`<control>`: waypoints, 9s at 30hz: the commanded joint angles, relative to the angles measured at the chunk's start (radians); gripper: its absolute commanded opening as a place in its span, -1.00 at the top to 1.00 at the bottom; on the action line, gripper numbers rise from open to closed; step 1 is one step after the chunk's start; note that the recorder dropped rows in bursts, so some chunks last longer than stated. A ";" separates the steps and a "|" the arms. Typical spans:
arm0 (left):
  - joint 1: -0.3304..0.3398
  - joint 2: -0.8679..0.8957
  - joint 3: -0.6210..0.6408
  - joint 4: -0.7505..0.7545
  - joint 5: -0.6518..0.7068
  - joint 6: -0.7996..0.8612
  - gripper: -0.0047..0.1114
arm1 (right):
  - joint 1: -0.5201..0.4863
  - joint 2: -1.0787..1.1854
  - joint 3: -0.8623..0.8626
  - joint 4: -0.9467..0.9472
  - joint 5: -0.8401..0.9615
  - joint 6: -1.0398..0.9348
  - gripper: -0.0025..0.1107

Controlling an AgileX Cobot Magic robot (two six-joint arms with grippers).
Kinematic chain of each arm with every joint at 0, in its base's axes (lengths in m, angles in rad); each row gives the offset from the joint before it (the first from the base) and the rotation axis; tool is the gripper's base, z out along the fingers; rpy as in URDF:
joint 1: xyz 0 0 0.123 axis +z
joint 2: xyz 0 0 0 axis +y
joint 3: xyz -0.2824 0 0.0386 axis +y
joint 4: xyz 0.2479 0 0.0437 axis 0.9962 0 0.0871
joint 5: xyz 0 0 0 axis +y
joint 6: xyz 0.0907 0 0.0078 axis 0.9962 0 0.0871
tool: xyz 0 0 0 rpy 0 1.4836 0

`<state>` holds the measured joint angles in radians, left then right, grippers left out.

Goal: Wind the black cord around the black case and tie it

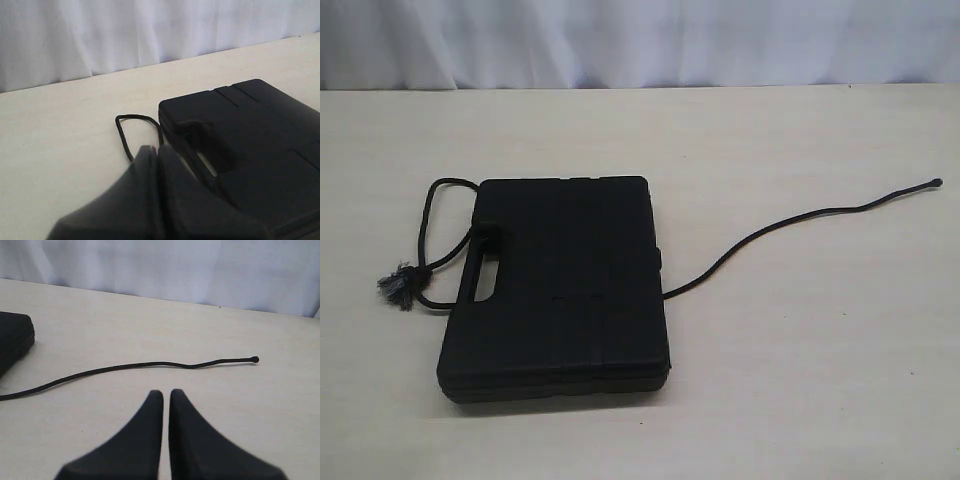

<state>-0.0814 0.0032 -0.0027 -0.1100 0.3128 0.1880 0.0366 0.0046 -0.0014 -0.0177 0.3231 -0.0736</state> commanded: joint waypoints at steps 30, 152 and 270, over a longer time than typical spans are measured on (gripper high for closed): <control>0.001 0.224 -0.191 -0.233 -1.160 -0.418 0.92 | 0.000 -0.005 0.001 0.761 -0.414 0.050 0.88; 0.028 1.908 -1.199 -0.878 0.702 0.157 0.92 | 0.965 1.119 -0.642 1.476 -0.807 -1.742 0.69; -0.093 1.902 -1.336 -0.297 0.908 0.638 0.00 | 1.274 1.877 -0.422 1.021 -1.544 -0.206 0.88</control>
<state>-0.1272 1.9130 -1.3407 -0.4587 1.2138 0.7997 1.3143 1.8867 -0.4257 1.0528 -1.2544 -0.3279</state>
